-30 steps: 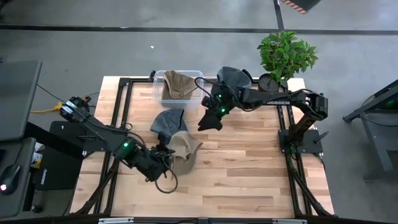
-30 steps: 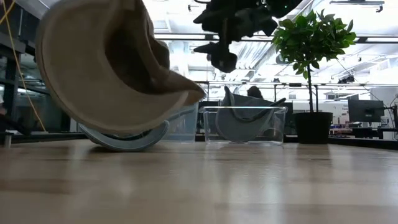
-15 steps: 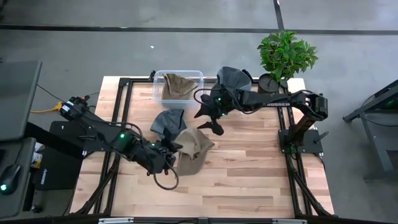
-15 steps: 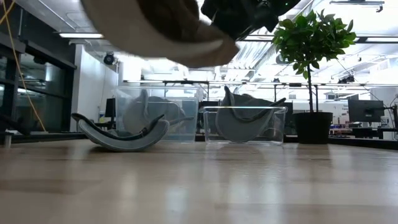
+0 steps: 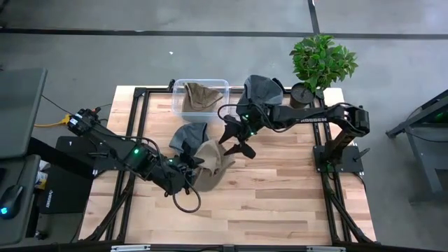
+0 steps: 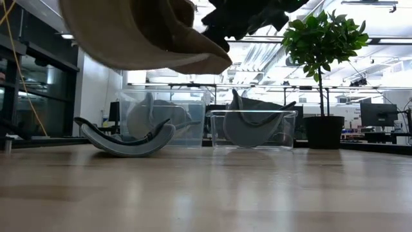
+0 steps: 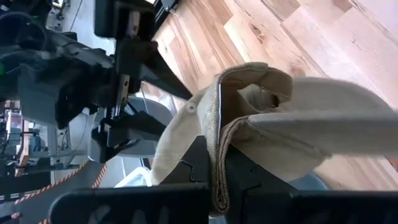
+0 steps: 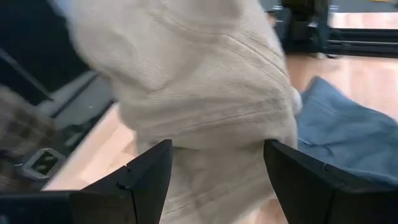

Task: Pick & Place hat
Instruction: Put the brown cap into the white bin

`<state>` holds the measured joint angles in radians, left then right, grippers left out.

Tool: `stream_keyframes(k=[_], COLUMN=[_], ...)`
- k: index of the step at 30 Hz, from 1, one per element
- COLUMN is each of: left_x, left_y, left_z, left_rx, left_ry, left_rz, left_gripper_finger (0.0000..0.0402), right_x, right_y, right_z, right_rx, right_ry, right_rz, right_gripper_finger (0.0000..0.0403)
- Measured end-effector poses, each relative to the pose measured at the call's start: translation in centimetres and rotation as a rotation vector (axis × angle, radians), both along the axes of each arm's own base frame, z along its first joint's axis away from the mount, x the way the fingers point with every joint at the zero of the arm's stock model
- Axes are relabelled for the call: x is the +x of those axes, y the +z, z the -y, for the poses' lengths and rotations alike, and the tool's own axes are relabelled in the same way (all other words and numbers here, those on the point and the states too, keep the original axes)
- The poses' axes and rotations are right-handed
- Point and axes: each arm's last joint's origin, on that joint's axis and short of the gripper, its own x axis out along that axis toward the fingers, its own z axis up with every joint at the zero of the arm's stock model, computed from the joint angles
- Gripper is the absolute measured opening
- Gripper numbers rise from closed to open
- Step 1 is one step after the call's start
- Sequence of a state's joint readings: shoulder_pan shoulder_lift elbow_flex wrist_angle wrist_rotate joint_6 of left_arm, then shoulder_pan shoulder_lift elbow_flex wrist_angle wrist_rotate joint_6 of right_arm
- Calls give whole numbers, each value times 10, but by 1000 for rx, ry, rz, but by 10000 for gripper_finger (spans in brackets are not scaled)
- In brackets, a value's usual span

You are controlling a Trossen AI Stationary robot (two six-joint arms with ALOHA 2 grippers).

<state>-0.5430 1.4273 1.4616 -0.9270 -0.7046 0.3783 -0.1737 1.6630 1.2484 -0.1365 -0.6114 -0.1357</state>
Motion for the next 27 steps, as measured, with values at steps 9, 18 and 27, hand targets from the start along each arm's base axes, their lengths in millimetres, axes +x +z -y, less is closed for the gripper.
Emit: stream_keyframes(k=[9,18,27], left_x=[0,0,0], left_y=[0,0,1], left_z=[0,0,0], left_rx=[-6,38,50], left_ry=[1,-11,-14], left_rz=[1,-3,-3], left_gripper_finger=[0,0,0], right_x=[-1,8,19], right_y=[2,-10,-18], right_z=[16,13,23], right_rx=[-15,41,71], right_ry=[-81,1,-14], right_rz=[20,12,72], right_gripper_finger=[248,248,248])
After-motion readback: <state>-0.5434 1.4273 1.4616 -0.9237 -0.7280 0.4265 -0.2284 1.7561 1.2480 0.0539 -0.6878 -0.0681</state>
